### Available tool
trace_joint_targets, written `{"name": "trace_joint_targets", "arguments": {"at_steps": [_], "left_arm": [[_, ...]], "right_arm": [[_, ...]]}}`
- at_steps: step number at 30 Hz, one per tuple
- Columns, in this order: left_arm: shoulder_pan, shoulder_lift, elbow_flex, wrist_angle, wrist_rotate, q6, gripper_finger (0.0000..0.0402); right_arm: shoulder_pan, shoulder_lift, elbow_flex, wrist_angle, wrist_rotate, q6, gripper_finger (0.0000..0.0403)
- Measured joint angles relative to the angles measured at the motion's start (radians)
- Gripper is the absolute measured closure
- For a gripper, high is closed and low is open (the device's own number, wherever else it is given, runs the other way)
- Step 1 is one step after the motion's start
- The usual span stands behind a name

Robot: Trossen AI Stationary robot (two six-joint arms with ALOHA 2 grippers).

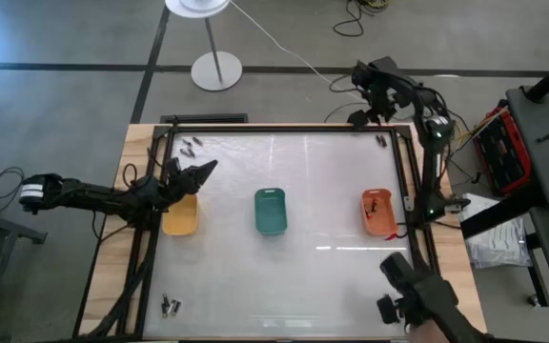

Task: Sort batteries
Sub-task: Put the red battery into the orange bin

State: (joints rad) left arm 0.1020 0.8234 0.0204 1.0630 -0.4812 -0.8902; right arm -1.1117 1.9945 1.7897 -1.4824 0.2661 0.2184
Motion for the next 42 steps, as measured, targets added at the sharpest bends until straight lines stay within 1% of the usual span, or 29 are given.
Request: {"name": "trace_joint_targets", "arguments": {"at_steps": [2, 4, 9, 10, 12, 14, 16, 18, 21, 23, 29, 34, 37, 42], "left_arm": [[0.0, 0.0, 0.0, 0.0, 0.0, 0.019, 0.0301], [0.0, 0.0, 0.0, 0.0, 0.0, 0.032, 0.0301], [0.0, -0.001, 0.0, -0.001, 0.003, 0.034, 0.0301], [0.0, -0.002, 0.0, 0.0, 0.012, 0.035, 0.0301], [0.001, -0.002, 0.0, 0.0, 0.029, 0.036, 0.0301], [0.001, -0.002, 0.0, 0.0, 0.039, 0.036, 0.0301], [0.001, -0.002, 0.0, 0.0, 0.05, 0.036, 0.0301], [0.001, -0.002, 0.0, 0.0, 0.063, 0.036, 0.0301], [0.001, -0.002, 0.0, 0.0, 0.083, 0.035, 0.0301], [0.001, -0.002, 0.0, 0.0, 0.09, 0.025, 0.0301], [0.0, -0.001, 0.0, -0.001, 0.091, 0.015, 0.0301], [0.0, -0.001, 0.0, -0.001, 0.101, 0.014, 0.0301], [0.0, 0.0, 0.0, -0.001, 0.102, 0.014, 0.0301], [0.0, 0.0, 0.0, -0.001, 0.102, 0.018, 0.0301]], "right_arm": [[0.042, -0.078, -0.062, 0.05, -0.001, 0.055, 0.0312], [0.089, -0.168, -0.146, 0.132, 0.0, 0.147, 0.0324], [0.245, -0.4, -0.424, 0.409, 0.002, 0.419, 0.0348], [0.281, -0.442, -0.481, 0.471, 0.017, 0.482, 0.0351], [0.355, -0.518, -0.588, 0.577, 0.083, 0.615, 0.0355], [0.416, -0.576, -0.684, 0.635, 0.174, 0.758, 0.0358], [0.455, -0.615, -0.766, 0.641, 0.249, 0.906, 0.0359], [0.471, -0.64, -0.842, 0.623, 0.302, 1.037, 0.0358], [0.459, -0.657, -0.937, 0.595, 0.309, 1.179, 0.035], [0.434, -0.658, -0.979, 0.598, 0.291, 1.23, 0.0342], [0.307, -0.633, -1.001, 0.636, 0.281, 1.255, 0.0311], [0.192, -0.632, -1.0, 0.773, 0.199, 1.227, 0.0281], [0.14, -0.632, -1.0, 0.841, 0.152, 1.226, 0.0256], [0.071, -0.628, -0.989, 0.859, 0.15, 1.247, 0.0205]]}}
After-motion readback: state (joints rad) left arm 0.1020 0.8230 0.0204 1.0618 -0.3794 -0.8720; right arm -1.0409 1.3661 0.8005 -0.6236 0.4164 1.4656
